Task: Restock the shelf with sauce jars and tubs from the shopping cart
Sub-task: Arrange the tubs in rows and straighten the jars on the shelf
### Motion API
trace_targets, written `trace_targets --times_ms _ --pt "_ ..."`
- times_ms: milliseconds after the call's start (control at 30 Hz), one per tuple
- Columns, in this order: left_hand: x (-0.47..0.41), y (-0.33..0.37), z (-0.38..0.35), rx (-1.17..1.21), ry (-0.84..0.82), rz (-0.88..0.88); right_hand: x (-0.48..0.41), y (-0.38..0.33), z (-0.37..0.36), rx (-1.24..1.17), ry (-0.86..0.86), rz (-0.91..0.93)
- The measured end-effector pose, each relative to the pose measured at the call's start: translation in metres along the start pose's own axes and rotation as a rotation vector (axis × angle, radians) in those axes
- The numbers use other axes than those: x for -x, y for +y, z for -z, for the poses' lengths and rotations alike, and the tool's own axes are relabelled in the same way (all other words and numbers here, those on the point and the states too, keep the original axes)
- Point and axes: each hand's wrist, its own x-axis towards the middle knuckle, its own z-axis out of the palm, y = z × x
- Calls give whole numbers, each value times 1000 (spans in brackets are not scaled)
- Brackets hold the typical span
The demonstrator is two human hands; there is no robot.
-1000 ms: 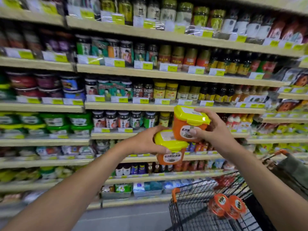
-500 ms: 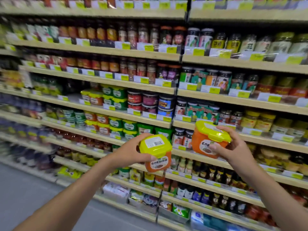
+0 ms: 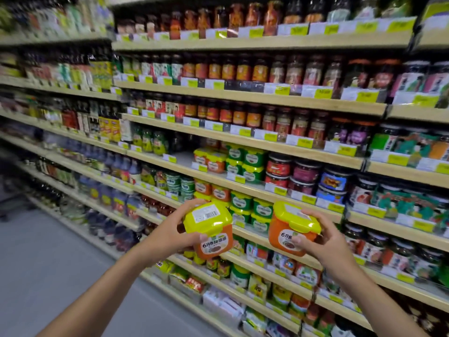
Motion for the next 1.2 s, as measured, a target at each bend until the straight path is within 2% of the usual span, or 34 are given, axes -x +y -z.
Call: trace_targets --times_ms 267,600,967,1200 --pt "-35 -22 72 41 136 -15 -82 21 -76 -10 -107 27" --pt "-156 -54 143 485 225 18 -228 57 -150 -108 -135 23" --pt "-296 -87 191 565 157 44 -349 85 -201 -114 -118 4" --pt "-361 -106 230 480 134 9 -380 102 -215 -103 -17 -48"
